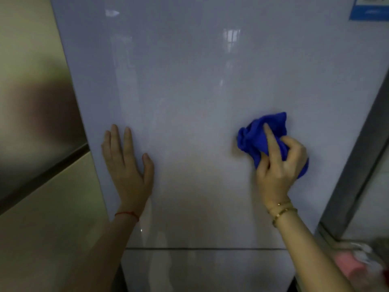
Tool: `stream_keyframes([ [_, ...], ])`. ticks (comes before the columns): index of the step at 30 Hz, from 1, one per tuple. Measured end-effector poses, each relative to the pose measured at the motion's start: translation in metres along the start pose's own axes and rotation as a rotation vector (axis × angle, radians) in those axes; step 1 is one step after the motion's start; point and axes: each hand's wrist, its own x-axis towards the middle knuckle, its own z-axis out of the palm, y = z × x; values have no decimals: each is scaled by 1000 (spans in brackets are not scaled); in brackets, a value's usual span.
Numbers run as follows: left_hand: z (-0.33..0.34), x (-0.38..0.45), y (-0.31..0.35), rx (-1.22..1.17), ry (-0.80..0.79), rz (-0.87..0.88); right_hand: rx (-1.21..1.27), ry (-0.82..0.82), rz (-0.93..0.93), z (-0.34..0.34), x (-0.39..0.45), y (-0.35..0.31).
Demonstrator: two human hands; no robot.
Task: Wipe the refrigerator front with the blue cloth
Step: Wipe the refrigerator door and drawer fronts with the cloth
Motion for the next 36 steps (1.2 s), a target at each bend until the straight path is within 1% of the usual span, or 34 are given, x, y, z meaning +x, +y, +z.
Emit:
stream_keyframes([
  [1,0,0,0,2,8,4,5,12,-5,3,-1,-5],
  [2,1,0,-1,3,15,10,-3,-2,-84,3,-12,-10],
  [3,1,0,-1,3,19,14,-11,-48,-211,2,-35,-15],
  [5,2,0,-1,-11,19,16,-8,-197,-466,-10,-97,-16],
  [6,2,0,-2,-15,22,18,4,-279,-552,-17,-124,-12],
  [7,2,-1,-2,-12,27,21,10,-351,-592,-24,-142,-3],
  [8,2,-1,-1,-10,30,23,0,-390,-589,-29,-148,7],
  [10,2,-2,-1,-16,34,23,-24,-379,-486,-31,-131,27],
  [11,2,-2,0,-20,38,23,-15,-331,-389,-30,-111,31],
  [14,2,-2,-1,-8,42,16,33,-104,-97,-12,-39,22],
  [15,2,-3,-1,-4,42,15,52,-54,-39,-6,-23,13],
  [16,2,-3,-1,-2,39,16,49,-24,-28,0,-14,3],
  [17,1,-3,-1,-3,35,18,31,-19,-69,3,-14,-7],
  [19,1,-1,-2,-8,35,20,20,-74,-254,5,-45,-25],
  [20,0,-2,-3,-13,28,16,30,-140,-362,2,-72,-31],
  [22,-2,-9,-7,-15,7,5,67,-327,-552,-10,-136,-35],
  [23,-5,-16,-9,-12,-12,-5,73,-423,-606,-18,-164,-33],
  [24,-9,-25,-13,-10,-44,-16,59,-512,-615,-26,-187,-29],
  [26,-21,-47,-21,-3,-133,-35,8,-632,-548,-46,-209,-22],
  [28,-37,-71,-29,4,-230,-51,-39,-684,-486,-69,-208,-17],
  [30,-56,-94,-35,-32,-320,-100,-57,-669,-389,-89,-198,-10],
  [33,-83,-125,-41,-98,-417,-162,-45,-664,-176,-108,-174,-14],
  [36,-98,-161,-50,-112,-491,-183,33,-700,-130,-116,-171,-39],
])
